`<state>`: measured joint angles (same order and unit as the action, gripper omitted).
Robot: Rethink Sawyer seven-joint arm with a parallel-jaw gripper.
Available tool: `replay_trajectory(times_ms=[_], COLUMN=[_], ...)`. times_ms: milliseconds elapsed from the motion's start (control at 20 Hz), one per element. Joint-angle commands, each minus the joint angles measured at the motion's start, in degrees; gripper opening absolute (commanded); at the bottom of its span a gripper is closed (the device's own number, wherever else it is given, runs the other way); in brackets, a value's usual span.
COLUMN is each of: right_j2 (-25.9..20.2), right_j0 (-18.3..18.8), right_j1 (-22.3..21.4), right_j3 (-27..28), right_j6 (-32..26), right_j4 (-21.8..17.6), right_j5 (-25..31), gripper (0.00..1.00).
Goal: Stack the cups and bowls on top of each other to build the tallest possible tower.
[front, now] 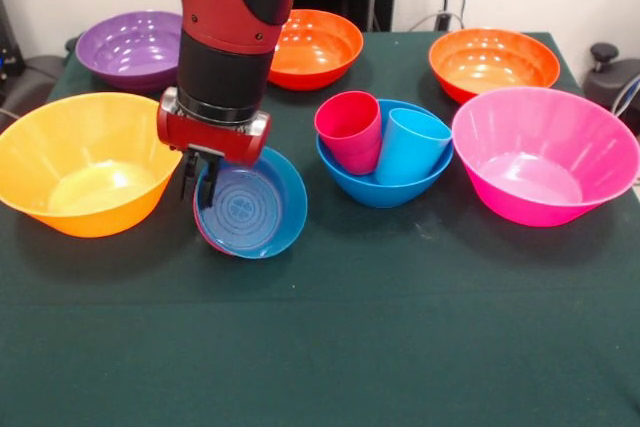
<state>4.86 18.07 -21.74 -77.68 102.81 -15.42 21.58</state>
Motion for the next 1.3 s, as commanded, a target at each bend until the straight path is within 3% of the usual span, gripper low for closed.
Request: replay_trajectory(times_ms=[50,450,950,1300], right_j2=[-2.38,-2.55,-16.96,-23.09], right_j0=[-2.49,-2.40,6.99,11.40], right_j1=[2.08,2.37,0.41,3.45], right_j3=[-1.06,-0.34,-5.91,-4.56], right_j6=[4.34,4.07,-2.43,-5.35], right_j4=[-1.19,-0.66,-0.34,-2.37], right_j5=[1.05,0.55,-3.29,-3.57], gripper=[0.00,0.00,0.00,0.00])
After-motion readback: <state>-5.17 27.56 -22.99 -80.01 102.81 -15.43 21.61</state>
